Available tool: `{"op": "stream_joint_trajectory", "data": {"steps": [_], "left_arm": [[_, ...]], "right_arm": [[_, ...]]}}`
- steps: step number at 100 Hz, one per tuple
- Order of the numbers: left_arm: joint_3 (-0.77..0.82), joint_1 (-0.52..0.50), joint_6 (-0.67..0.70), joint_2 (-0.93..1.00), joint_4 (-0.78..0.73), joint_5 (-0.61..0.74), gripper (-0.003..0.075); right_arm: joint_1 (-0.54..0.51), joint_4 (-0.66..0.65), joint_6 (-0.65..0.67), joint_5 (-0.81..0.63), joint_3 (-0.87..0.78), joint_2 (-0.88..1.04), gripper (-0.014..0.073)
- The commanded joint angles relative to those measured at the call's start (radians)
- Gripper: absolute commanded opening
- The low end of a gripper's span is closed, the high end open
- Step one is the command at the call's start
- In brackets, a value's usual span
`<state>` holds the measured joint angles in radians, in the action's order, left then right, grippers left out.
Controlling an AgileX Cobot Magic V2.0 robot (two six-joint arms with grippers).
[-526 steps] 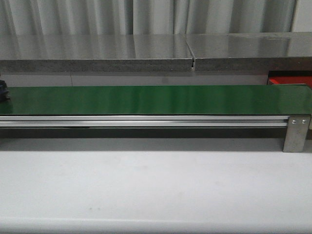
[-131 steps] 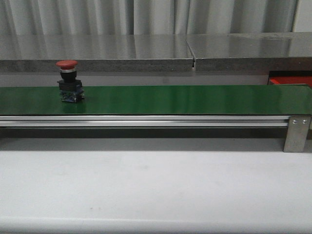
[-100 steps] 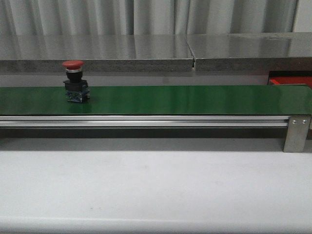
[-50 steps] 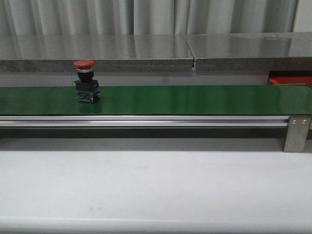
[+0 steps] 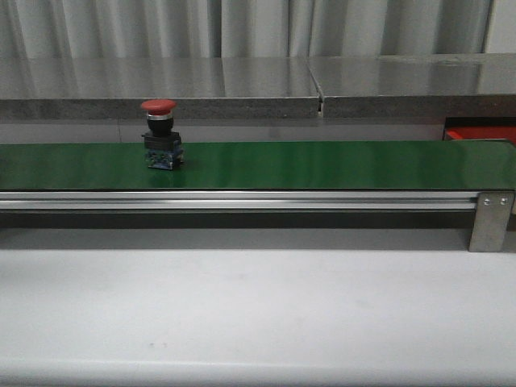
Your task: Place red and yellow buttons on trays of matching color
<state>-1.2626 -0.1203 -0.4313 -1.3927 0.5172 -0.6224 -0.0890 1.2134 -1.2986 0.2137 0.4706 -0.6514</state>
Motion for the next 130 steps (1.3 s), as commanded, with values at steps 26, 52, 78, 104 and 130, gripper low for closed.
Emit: {"op": "stream_joint_trajectory", "data": {"steps": [26,52,78,104,130], "left_arm": [[0.381,0.122,-0.004,0.395,0.028,0.210,0.0680],[0.653,0.124,-0.004,0.727,0.036,0.257,0.0283],[0.750,0.121,-0.004,0.917,0.036,0.257,-0.0020],[0.752,0.121,-0.004,0.923,0.036,0.241,-0.0020],[0.752,0.121,-0.004,0.923,0.036,0.241,-0.0020]], "right_arm": [[-0.001,0.015,-0.006,-0.020,0.024,0.006,-0.0118],[-0.001,0.016,-0.006,-0.020,0.024,0.006,-0.0118],[-0.001,0.016,-0.006,-0.019,0.024,0.006,-0.0118],[-0.001,0.020,-0.006,-0.047,0.024,0.005,-0.0118],[-0.001,0.033,-0.006,-0.048,0.024,0.005,-0.0118]]}}
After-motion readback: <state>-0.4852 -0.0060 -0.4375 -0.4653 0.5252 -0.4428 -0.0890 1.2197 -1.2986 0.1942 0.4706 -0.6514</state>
